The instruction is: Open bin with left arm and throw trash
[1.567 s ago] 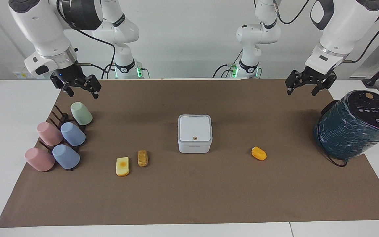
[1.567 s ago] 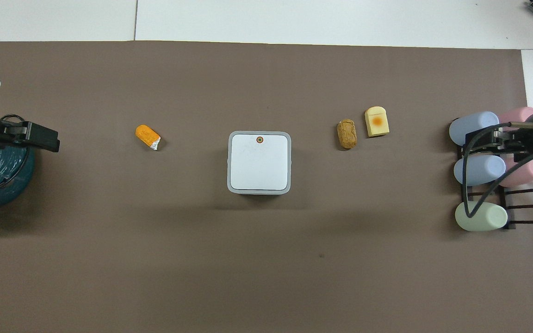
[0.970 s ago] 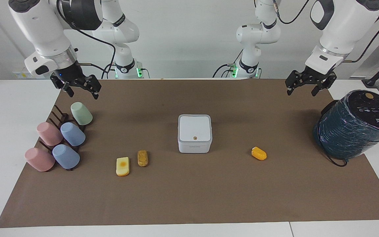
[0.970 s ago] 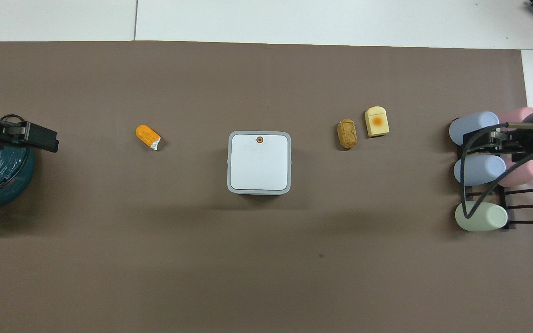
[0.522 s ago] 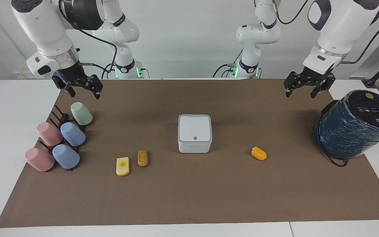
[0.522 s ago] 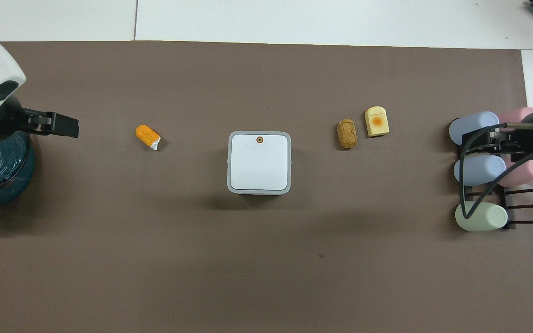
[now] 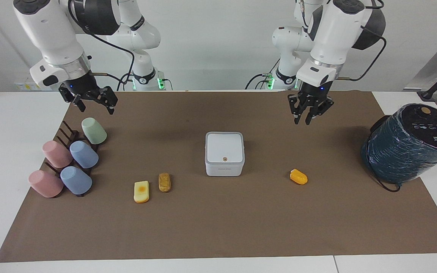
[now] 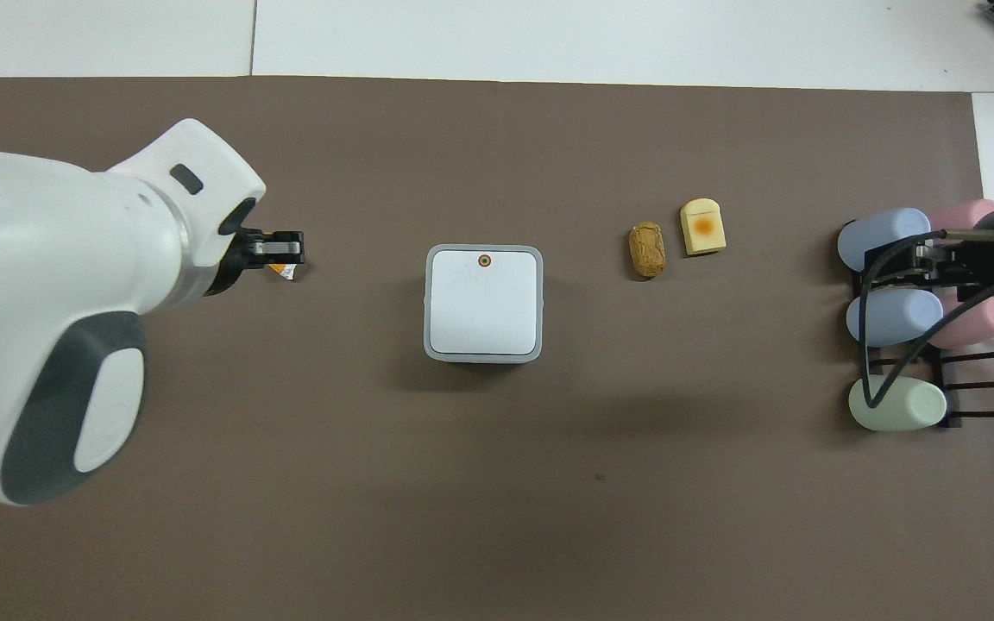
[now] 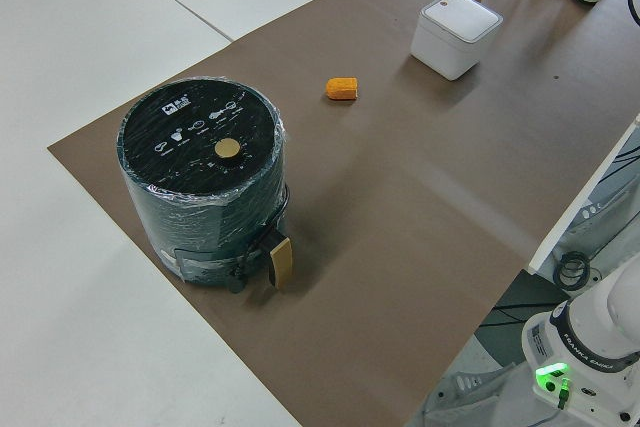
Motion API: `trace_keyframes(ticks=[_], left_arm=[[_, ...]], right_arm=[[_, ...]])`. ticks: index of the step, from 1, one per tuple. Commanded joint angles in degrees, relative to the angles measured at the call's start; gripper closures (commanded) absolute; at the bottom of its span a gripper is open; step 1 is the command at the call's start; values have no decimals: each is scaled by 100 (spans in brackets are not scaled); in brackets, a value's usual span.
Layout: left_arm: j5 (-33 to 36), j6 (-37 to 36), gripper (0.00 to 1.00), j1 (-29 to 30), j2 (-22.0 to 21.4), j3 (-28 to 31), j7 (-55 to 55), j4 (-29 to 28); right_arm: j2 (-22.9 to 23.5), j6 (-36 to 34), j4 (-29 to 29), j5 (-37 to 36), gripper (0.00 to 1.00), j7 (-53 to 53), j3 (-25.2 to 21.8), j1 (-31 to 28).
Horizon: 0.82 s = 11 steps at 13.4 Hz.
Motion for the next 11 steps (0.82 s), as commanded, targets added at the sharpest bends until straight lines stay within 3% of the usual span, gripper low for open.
trace_keyframes(ticks=[1,5,11], left_arm=[[18,1025,77,-391,133,84,-969,-343],[10,2449,76,-681,1003,84,-1927,-326],[-394,3384,78,-770,1383,75,-2105,-273]], right_arm=[[-39,86,-79,-55,0,0,29,-10],[39,611,-184,41,0,-54,29,-19],[1110,2157,-194,41,0,-45,29,279]])
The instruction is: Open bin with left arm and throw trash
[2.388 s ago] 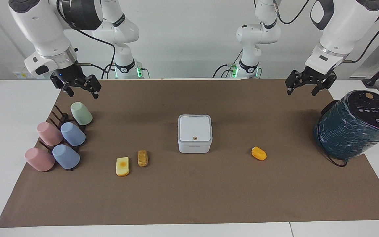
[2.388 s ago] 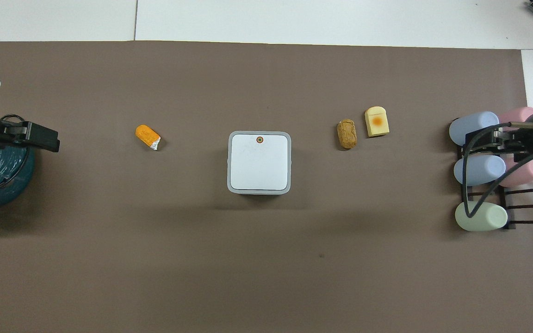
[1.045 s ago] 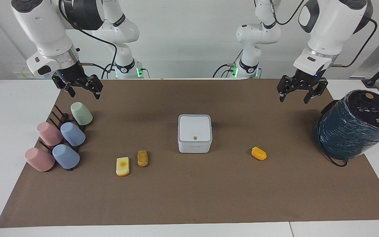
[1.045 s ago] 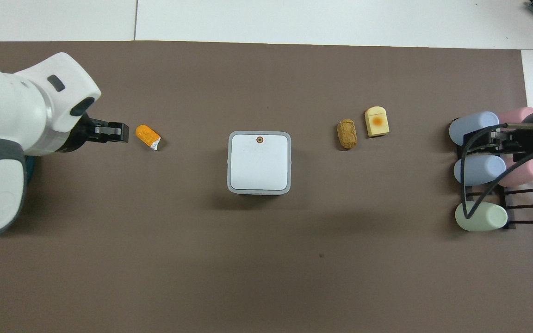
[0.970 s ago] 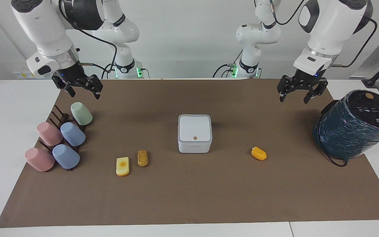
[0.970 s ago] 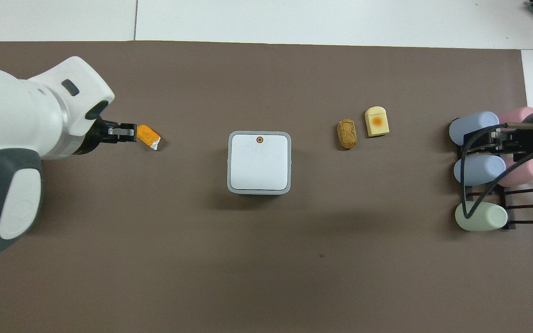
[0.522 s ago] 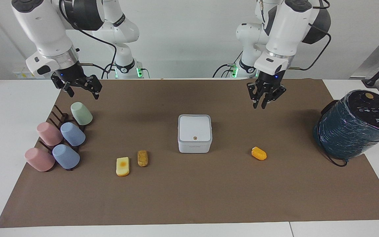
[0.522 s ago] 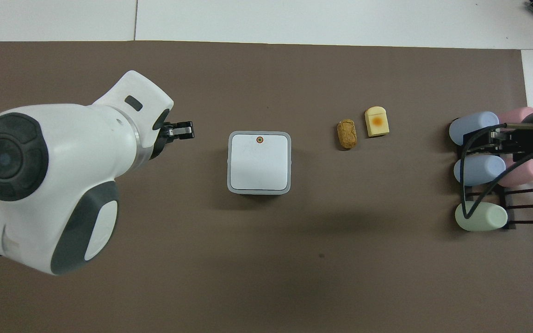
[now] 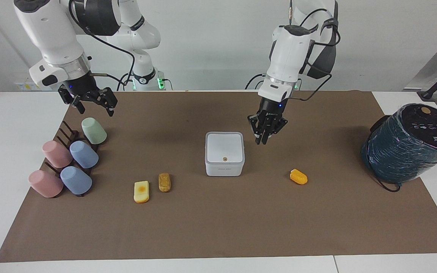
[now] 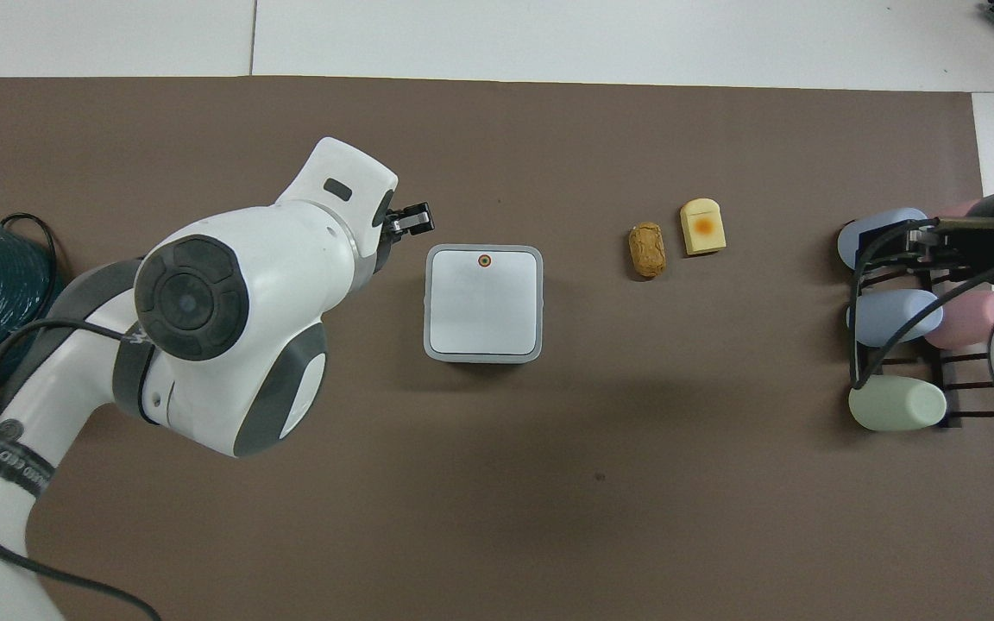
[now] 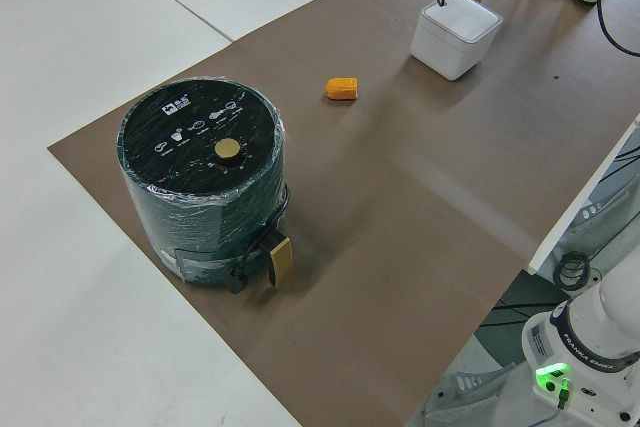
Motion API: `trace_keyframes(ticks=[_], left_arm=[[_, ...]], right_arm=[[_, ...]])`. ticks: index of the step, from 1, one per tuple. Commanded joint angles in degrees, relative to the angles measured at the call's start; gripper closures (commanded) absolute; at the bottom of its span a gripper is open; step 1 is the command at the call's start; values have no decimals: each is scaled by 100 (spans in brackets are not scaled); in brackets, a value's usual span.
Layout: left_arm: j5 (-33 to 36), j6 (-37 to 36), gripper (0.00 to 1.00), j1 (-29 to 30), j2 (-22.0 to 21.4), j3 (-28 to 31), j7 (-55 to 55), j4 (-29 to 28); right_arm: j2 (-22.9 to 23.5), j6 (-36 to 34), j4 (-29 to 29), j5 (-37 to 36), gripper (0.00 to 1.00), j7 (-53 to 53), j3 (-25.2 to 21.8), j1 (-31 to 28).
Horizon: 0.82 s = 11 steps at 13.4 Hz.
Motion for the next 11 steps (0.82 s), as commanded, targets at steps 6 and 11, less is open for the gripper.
trace_keyframes(ticks=[6,11], left_arm=[[-147,393,77,-545,532,90,-84,13],[-147,305,75,-888,471,90,-58,-399]], right_arm=[[1600,2106,-23,31,0,-132,2,154],[2260,2670,-40,31,0,-300,2,250]])
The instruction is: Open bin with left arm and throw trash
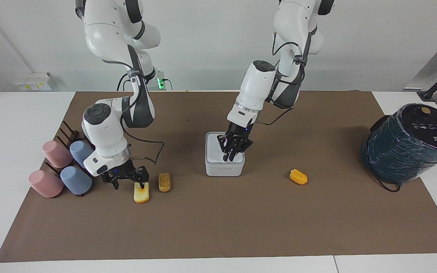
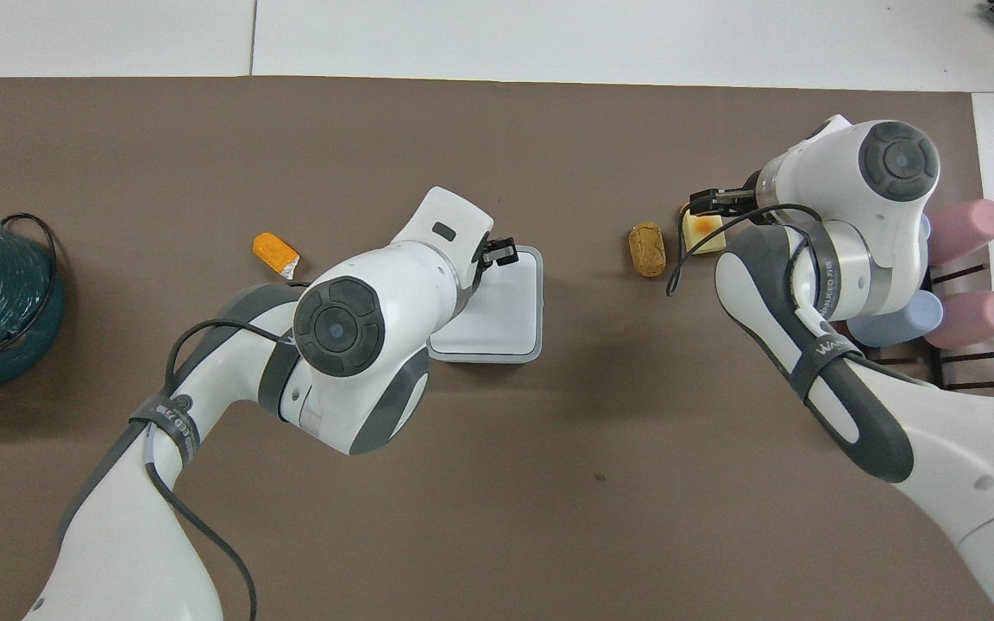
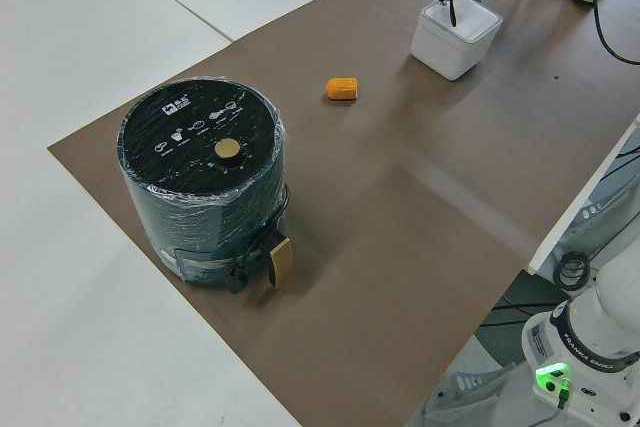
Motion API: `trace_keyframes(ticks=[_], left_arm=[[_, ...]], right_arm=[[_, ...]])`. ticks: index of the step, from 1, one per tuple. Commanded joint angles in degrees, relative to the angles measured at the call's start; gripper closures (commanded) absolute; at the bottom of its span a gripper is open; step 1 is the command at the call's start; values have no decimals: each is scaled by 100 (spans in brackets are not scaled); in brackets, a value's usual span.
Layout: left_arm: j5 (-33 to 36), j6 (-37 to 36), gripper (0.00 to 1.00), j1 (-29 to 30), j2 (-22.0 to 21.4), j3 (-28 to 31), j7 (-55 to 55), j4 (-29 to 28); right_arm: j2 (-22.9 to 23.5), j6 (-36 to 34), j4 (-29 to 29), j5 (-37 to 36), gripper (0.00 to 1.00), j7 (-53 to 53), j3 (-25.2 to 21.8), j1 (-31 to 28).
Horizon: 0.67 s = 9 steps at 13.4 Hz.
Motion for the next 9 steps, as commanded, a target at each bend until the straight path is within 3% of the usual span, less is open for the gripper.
trace_keyframes(ticks=[1,2,4,6,7,8,9], left_arm=[[-56,61,75,-253,-119,92,25,-453],[-56,53,75,-297,-110,92,25,-524],[-56,61,76,-437,-32,92,34,-648],[-56,114,76,-561,65,92,43,-727],[-56,44,76,-561,65,92,43,-684],[-56,-8,75,-544,74,92,43,-631],[-56,-148,75,-491,31,92,52,-509]], right_arm=[[159,103,-18,32,0,-125,-5,113],[159,129,-45,41,0,-108,-5,200],[159,260,-229,41,21,-90,-5,245],[150,322,-300,49,69,-116,-5,245],[150,349,-300,41,88,-108,-5,245],[150,349,-291,41,100,-99,-5,245],[150,349,-291,41,100,-108,-5,236]])
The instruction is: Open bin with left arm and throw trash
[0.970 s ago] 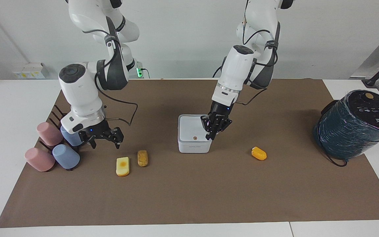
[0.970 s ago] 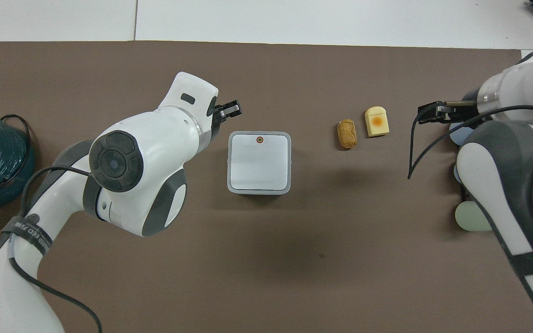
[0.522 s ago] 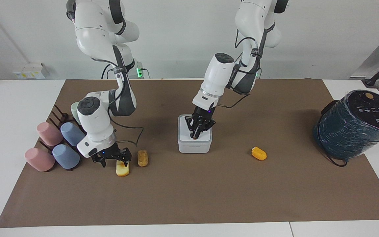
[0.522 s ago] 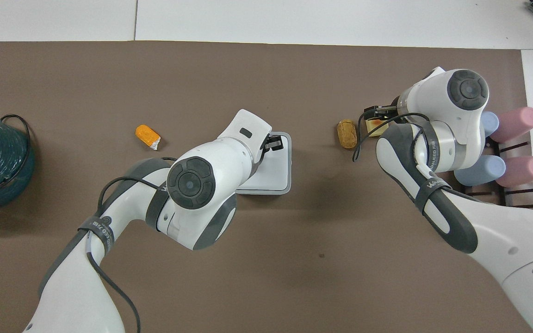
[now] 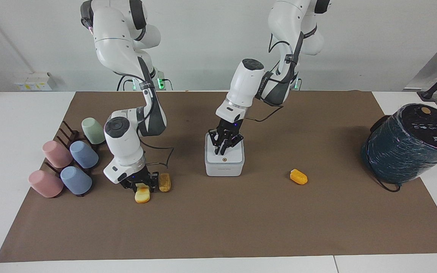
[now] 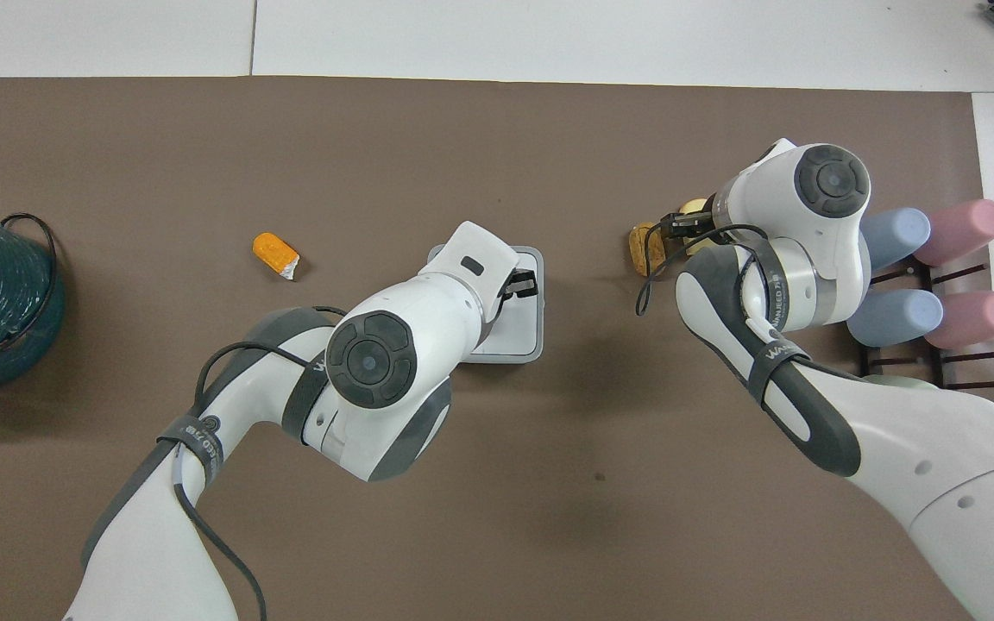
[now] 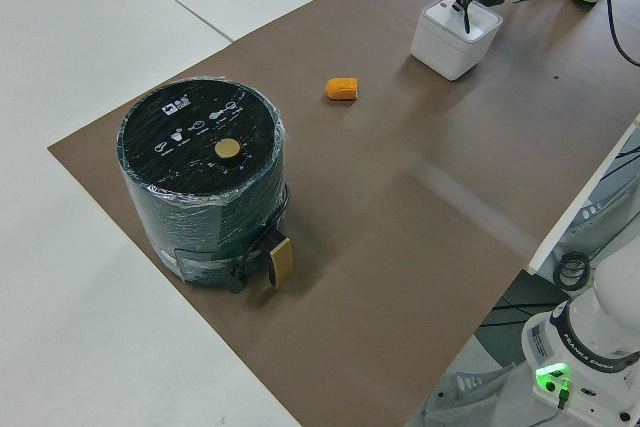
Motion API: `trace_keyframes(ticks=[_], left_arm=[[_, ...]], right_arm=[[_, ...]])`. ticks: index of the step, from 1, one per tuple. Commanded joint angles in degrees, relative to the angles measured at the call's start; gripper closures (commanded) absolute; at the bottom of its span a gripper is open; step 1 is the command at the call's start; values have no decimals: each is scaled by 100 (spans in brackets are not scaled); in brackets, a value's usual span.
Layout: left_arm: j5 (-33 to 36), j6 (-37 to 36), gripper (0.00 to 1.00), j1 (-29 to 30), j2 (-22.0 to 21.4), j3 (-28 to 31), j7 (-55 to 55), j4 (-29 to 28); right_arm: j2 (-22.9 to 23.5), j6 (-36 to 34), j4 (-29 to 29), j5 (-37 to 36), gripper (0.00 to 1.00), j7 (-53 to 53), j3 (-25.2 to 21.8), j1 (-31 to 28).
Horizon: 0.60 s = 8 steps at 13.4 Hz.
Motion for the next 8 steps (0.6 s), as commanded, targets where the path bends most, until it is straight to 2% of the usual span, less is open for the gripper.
trace_keyframes(ticks=[1,4,5,8], left_arm=[[-61,-650,75,-121,79,56,18,5],[-52,-2442,75,326,69,65,71,1340],[-44,-2761,76,562,52,65,132,1509],[-44,-2826,75,1265,25,65,763,1476]], right_arm=[[-64,135,-93,41,100,-86,22,-35],[-178,293,-58,41,100,-77,13,-114],[-248,293,-58,41,100,-59,13,-158],[-607,189,-58,41,100,-59,22,-158]])
